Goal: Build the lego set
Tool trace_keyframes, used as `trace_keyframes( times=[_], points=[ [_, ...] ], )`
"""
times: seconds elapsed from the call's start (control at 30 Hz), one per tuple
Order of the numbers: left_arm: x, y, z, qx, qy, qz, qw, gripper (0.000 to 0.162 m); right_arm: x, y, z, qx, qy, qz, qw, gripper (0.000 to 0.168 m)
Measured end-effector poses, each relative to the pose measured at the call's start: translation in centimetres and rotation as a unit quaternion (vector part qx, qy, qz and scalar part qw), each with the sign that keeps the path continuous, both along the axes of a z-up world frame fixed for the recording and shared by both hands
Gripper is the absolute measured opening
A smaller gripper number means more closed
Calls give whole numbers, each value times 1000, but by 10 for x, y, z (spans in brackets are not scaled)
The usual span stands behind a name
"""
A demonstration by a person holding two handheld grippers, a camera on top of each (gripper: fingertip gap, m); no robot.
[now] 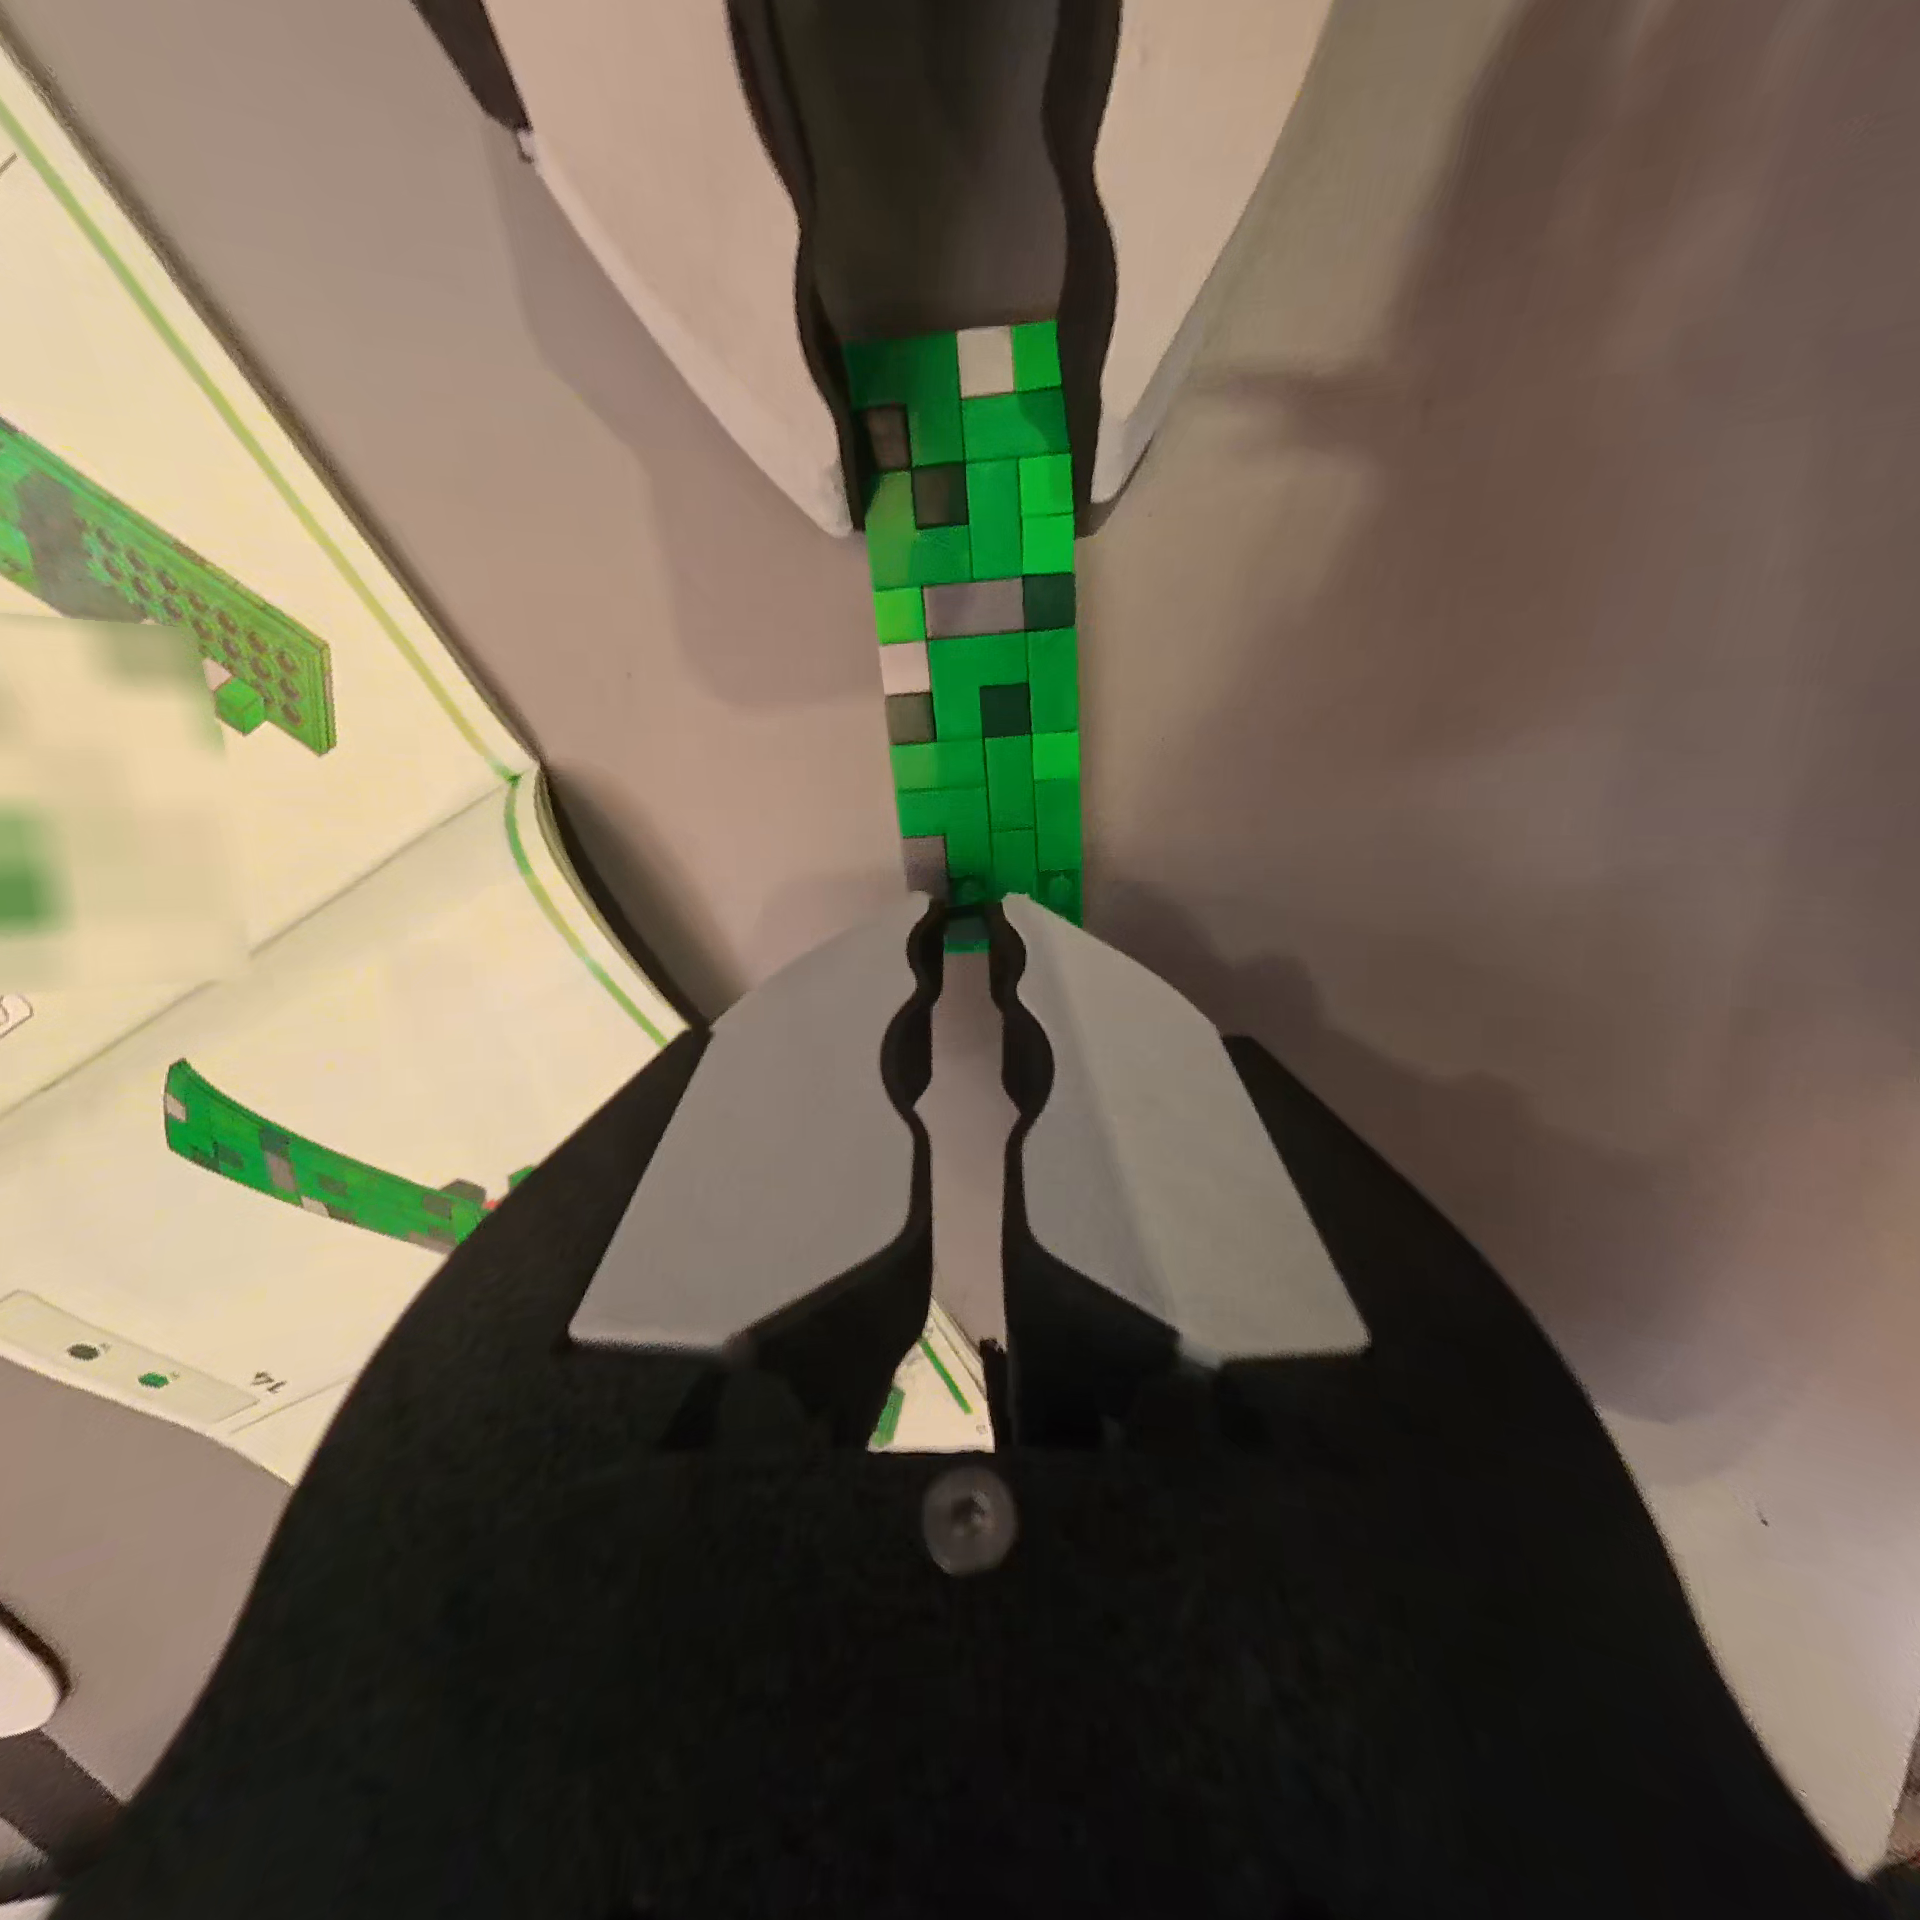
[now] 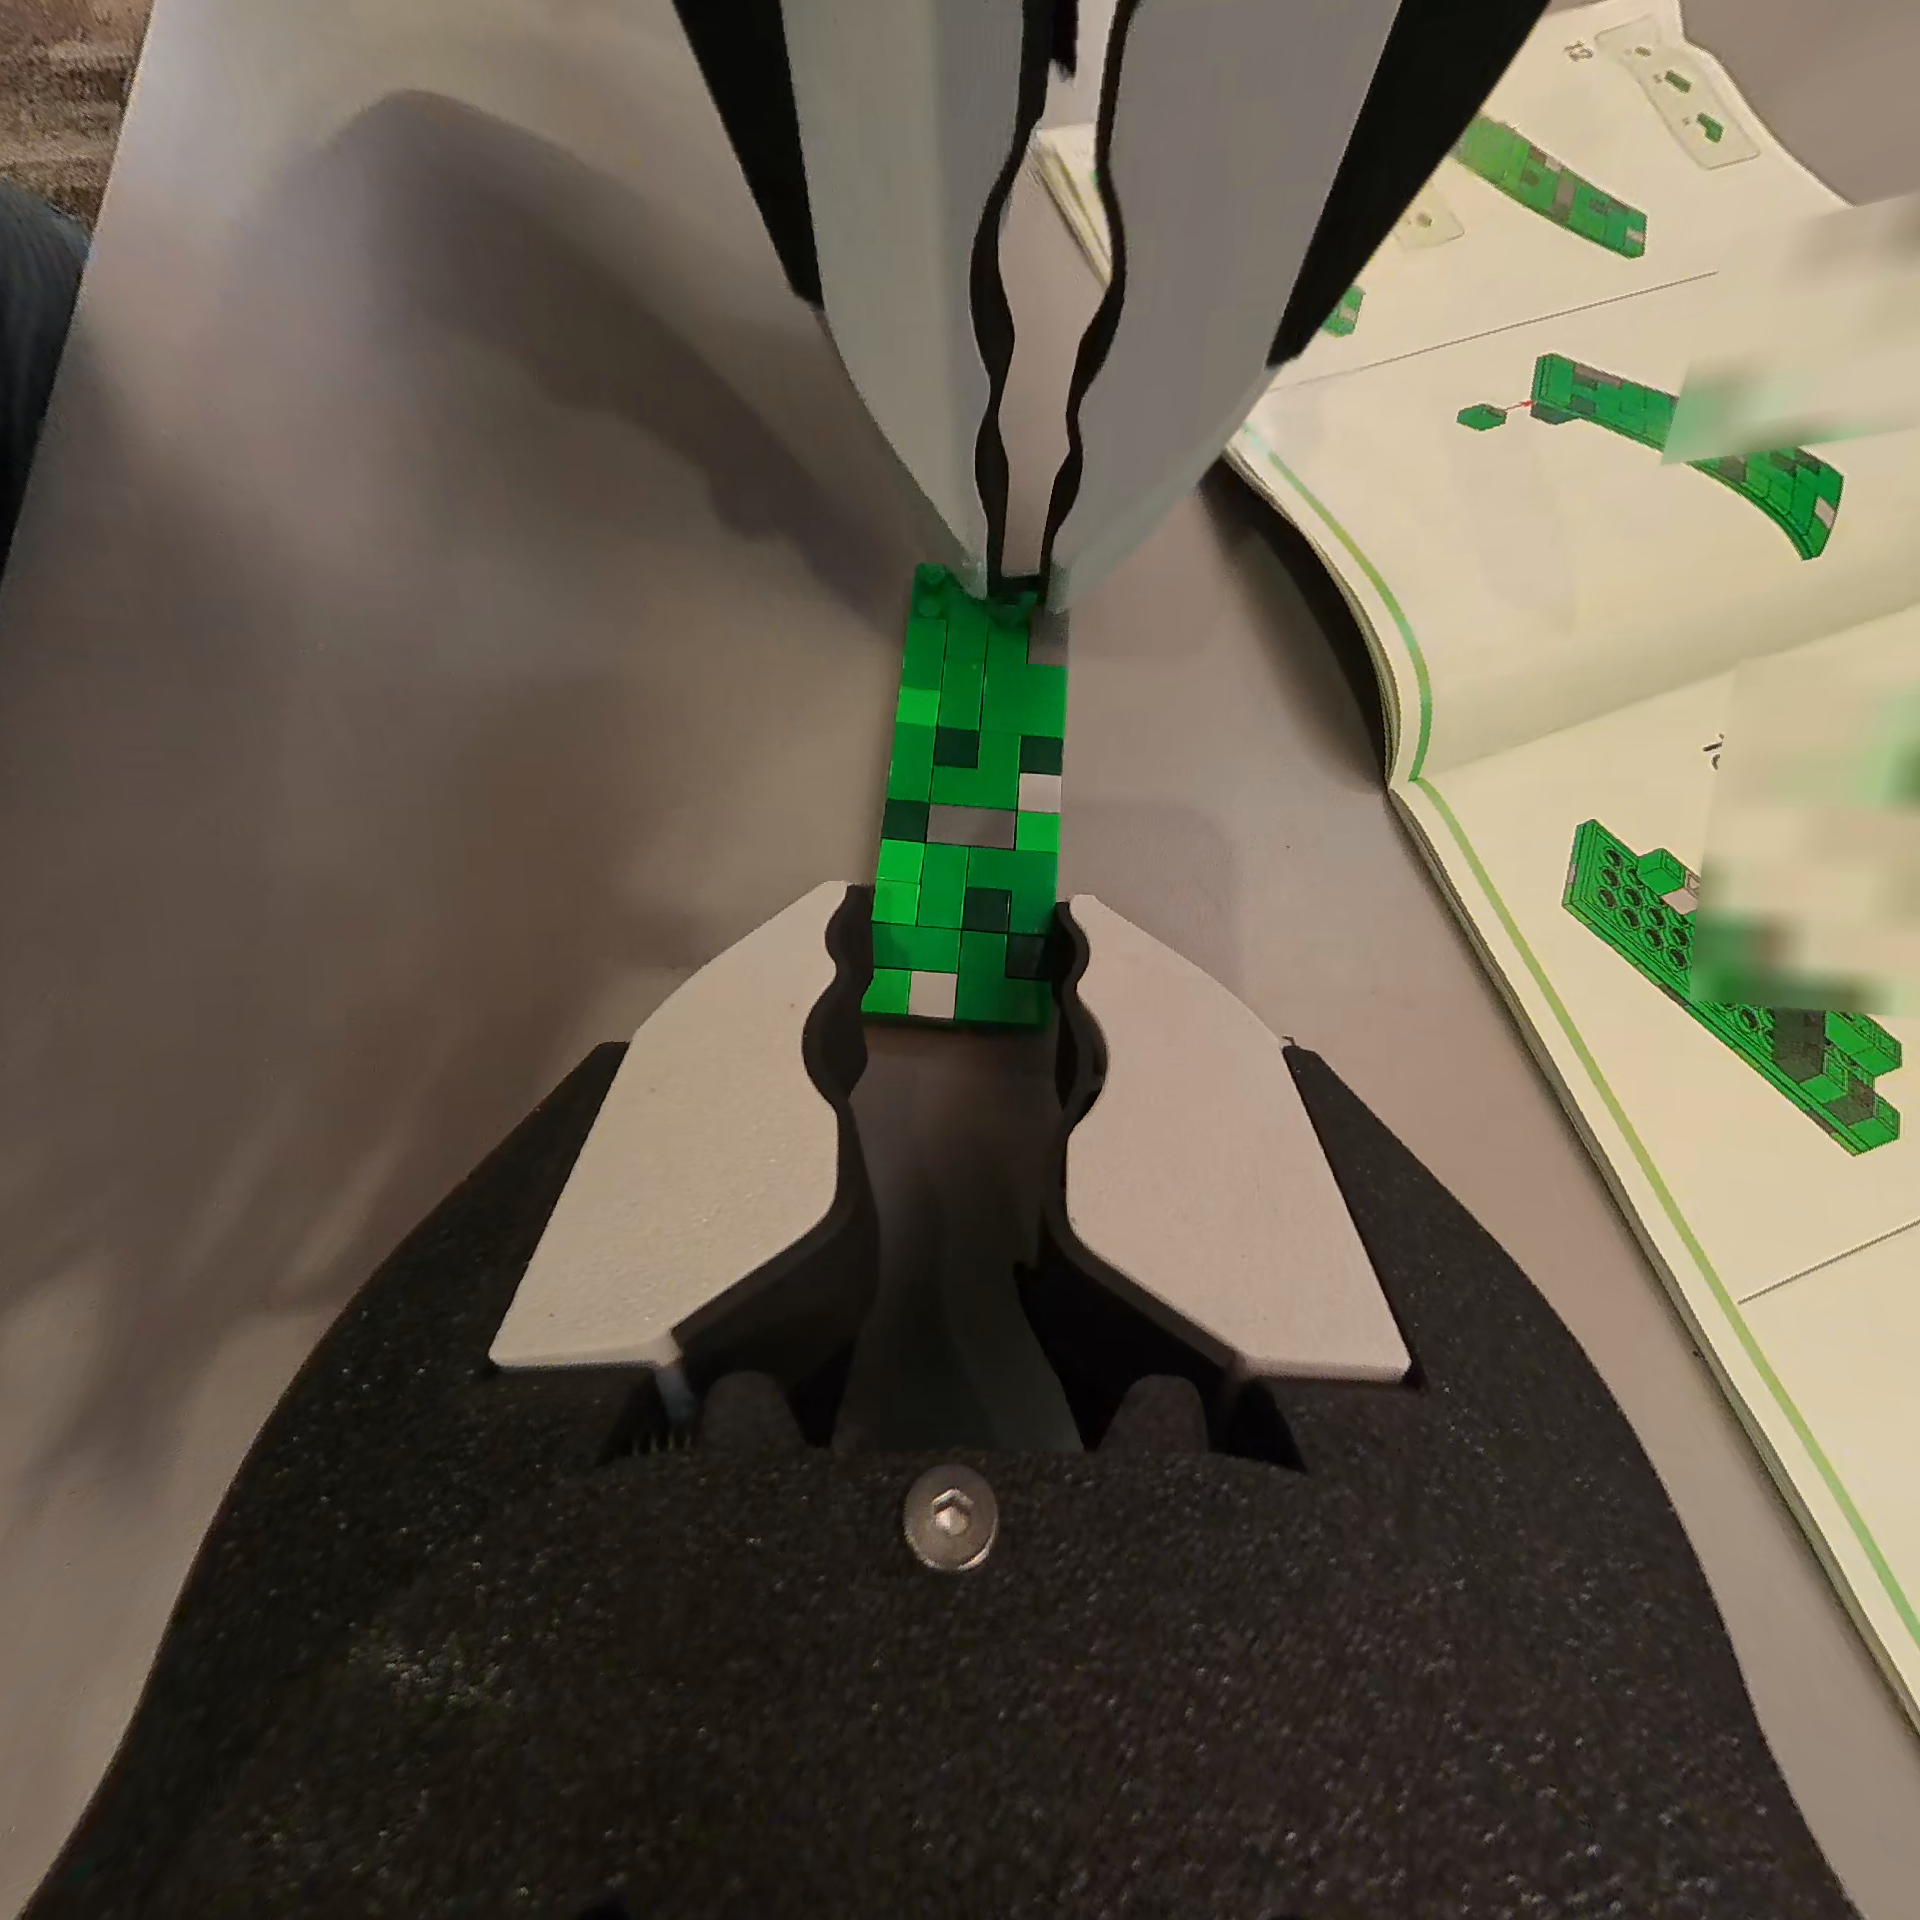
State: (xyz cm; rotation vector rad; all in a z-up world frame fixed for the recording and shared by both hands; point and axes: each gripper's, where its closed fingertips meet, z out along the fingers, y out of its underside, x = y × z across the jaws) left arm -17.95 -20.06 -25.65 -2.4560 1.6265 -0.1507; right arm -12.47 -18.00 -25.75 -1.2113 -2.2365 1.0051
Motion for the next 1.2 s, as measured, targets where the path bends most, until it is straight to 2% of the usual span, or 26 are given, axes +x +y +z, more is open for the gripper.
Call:
trace_keyframes(
  times=[0.5, 1.0, 1.2],
  points=[
    [8, 3, -1, 11, -22, 6, 1000, 8, 0, 0, 0, -1, 1, 1, 1000, 33],
    [1, -3, 2, 30, -32, 23, 999, 21, -1, 0, -1, -1, 1, 1, 1000, 33],
    [-3, -10, 10, 59, -103, 51, 992, 0, -1, 0, -1, -1, 1, 1, 1000, 33]
  ],
)
